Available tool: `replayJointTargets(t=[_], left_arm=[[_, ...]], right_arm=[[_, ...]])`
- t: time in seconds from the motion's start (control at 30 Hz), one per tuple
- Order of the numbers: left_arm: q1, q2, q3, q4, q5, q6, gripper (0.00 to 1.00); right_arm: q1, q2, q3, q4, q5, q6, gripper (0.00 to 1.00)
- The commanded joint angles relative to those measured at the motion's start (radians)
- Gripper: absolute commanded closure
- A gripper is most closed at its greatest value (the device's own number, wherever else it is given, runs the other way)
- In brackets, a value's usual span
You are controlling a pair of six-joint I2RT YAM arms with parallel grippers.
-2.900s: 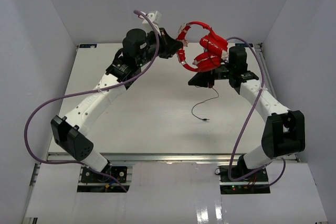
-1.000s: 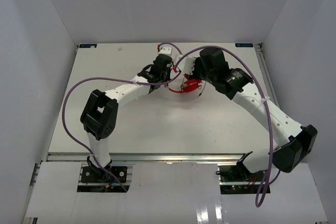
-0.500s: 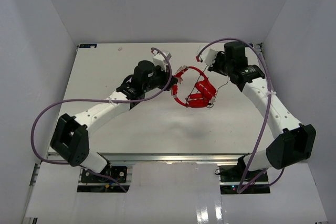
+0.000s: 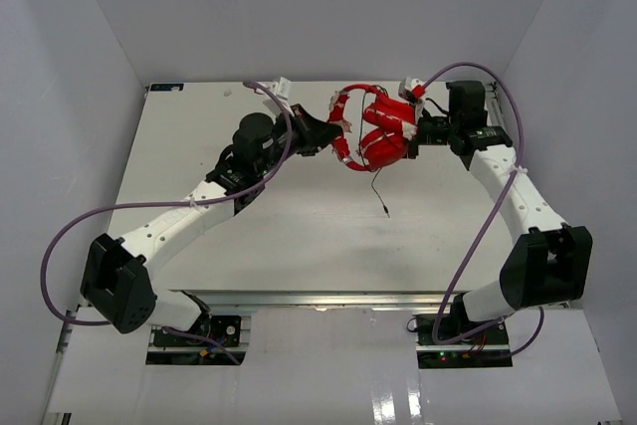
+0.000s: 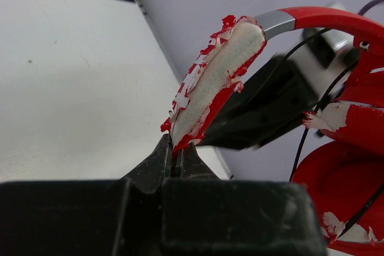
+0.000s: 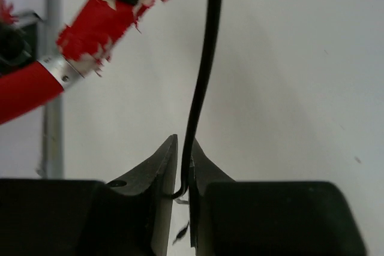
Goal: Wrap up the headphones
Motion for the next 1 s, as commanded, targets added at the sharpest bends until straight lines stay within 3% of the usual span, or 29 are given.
replayJointTargets(t=[0.0, 0.1, 0.2, 0.33, 0.5, 0.6, 0.7, 0.77, 0.8, 0.9, 0.97], left_arm=[[-0.020, -0.036, 0.116, 0.181, -0.100, -0.173, 1.00], [-0.032, 0.009, 0.180, 0.193, -0.133, -0.219, 1.00], [-0.037, 0.039, 0.241, 0.157, -0.219, -0.230, 1.00], [-0.038, 0.051, 0.305, 0.126, -0.327, -0.241, 1.00], [-0.038, 0.093, 0.376, 0.108, -0.335, -0.259, 1.00], [-0.037, 0.104, 0.402, 0.096, -0.324, -0.252, 1.00], [-0.038, 0.102, 0.433, 0.051, -0.332, -0.215, 1.00], [-0.038, 0.093, 0.439, 0.035, -0.343, -0.193, 1.00], [-0.038, 0.088, 0.441, 0.026, -0.345, -0.184, 1.00], [-0.038, 0.090, 0.464, -0.033, -0.331, -0.148, 1.00], [-0.038, 0.097, 0.495, -0.083, -0.308, -0.142, 1.00]], right_arm=[[0.012, 0.014, -0.134, 0.783, -0.302, 0.687, 0.75], [0.036, 0.041, -0.198, 1.205, -0.292, 1.090, 0.66], [0.054, 0.067, -0.213, 1.371, -0.281, 1.209, 0.64], [0.091, 0.049, -0.274, 1.453, -0.257, 1.243, 0.65], [0.122, 0.047, -0.288, 1.514, -0.246, 1.270, 0.65], [0.113, 0.045, -0.273, 1.490, -0.255, 1.241, 0.46], [0.057, 0.016, -0.252, 1.366, -0.278, 1.124, 0.37], [-0.011, -0.032, -0.234, 1.124, -0.243, 0.978, 0.36], [-0.033, -0.057, -0.211, 0.938, -0.208, 0.857, 0.35], [-0.002, -0.089, -0.049, 0.267, 0.076, 0.080, 0.24], [0.035, -0.108, -0.094, 0.284, 0.178, 0.061, 0.19]])
